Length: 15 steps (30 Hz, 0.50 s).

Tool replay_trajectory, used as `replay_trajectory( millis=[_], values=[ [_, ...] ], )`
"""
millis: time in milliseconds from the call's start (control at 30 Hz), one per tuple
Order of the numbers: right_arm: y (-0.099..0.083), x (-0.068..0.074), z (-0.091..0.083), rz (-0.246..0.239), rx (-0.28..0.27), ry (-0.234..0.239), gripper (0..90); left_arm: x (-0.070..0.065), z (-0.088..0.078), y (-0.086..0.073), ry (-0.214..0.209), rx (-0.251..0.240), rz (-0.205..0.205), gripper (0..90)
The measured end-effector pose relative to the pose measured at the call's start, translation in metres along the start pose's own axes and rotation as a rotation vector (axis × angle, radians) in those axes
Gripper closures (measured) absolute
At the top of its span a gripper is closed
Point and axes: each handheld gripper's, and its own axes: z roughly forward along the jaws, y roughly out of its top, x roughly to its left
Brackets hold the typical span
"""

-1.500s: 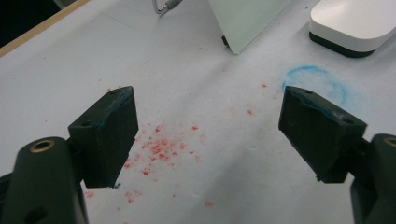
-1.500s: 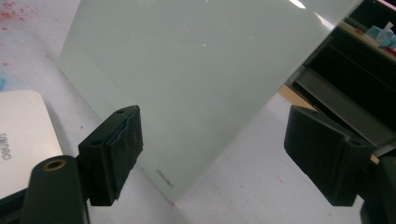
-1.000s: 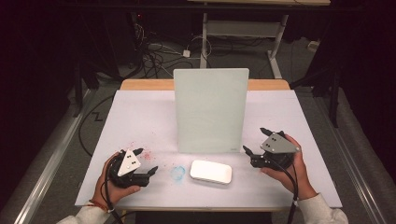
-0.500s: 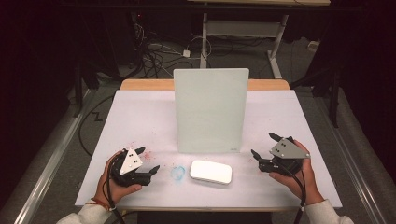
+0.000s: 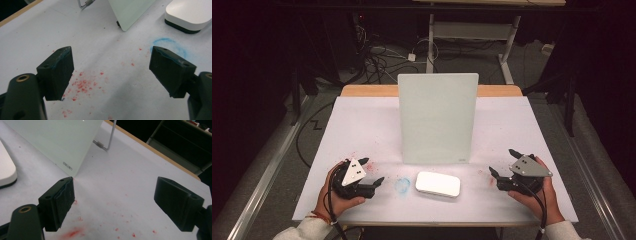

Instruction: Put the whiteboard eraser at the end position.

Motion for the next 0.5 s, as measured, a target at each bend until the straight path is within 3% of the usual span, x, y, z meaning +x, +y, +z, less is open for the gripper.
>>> replay_trajectory(
  millis=[300, 500],
  values=[
    [-0.027, 0.003, 0.001, 0.046, 0.018, 0.010, 17.4, 0.001, 0.003, 0.000, -0.007, 0.005, -0.004, 19.3],
    [-0.029, 0.005, -0.001, 0.053, 0.007, 0.025, 17.0, -0.001, 0.004, 0.000, -0.007, 0.010, 0.006, 19.3]
  ],
)
